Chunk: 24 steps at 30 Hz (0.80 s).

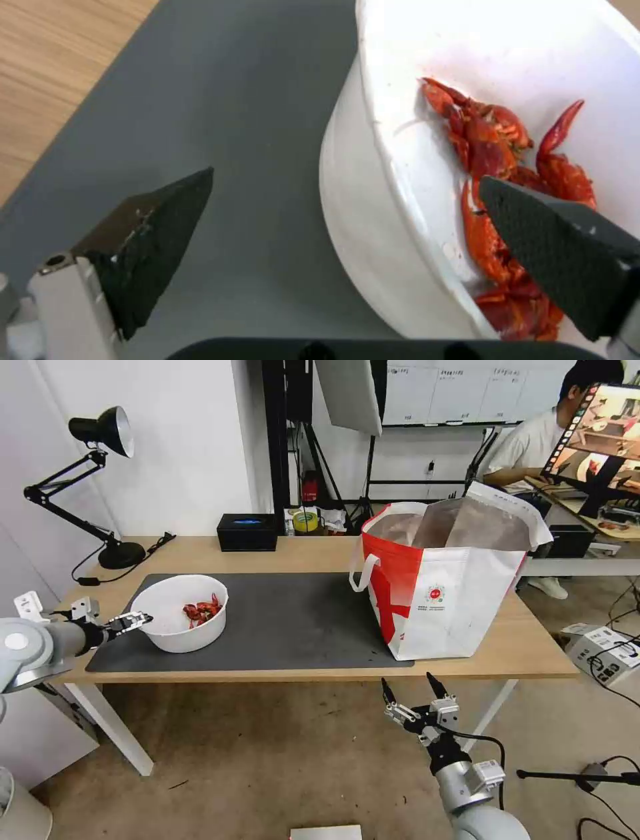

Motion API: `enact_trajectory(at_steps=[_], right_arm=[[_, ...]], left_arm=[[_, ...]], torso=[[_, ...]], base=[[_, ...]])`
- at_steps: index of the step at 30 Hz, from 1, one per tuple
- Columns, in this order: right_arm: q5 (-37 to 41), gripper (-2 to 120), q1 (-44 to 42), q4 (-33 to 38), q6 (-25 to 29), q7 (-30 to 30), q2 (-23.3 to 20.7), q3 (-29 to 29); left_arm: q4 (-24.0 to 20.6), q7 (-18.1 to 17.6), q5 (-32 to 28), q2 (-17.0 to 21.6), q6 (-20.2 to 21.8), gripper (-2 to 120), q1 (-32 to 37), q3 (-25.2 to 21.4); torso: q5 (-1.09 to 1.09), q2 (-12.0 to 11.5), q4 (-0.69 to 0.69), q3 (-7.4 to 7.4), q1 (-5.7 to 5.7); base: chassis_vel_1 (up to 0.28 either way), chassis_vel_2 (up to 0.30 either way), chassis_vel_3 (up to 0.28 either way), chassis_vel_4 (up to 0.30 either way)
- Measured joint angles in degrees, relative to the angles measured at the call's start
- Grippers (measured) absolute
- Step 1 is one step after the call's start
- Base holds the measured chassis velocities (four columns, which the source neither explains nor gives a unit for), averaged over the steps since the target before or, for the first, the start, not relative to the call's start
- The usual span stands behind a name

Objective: Pick up the trash from the table and place it into the takeout bag.

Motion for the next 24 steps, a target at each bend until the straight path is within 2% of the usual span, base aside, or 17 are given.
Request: enact_trajectory(at_steps=[15,22,24], right_arm=[[0.0,100,0.0,0.0,0.0,0.0,0.0,0.0],[0.0,100,0.0,0.0,0.0,0.0,0.0,0.0],[0.0,100,0.0,0.0,0.0,0.0,0.0,0.0]], left_arm=[[1.66,-0.86,0.2,1.05,0.35,99,-1.83,3.01],[1.87,-0.8,0.21,2.16,0.38,88,-1.95,4.63],[1.9,0.09,0.22,2.93,0.39,80,-1.94,5.36]], torso=[[0.0,0.0,0.0,0.0,0.0],[-0.01,0.0,0.0,0.0,0.0],[0.0,0.0,0.0,0.0,0.0]], base=[[0.0,0.0,0.0,0.0],[0.0,0.0,0.0,0.0],[0.0,0.0,0.0,0.0]])
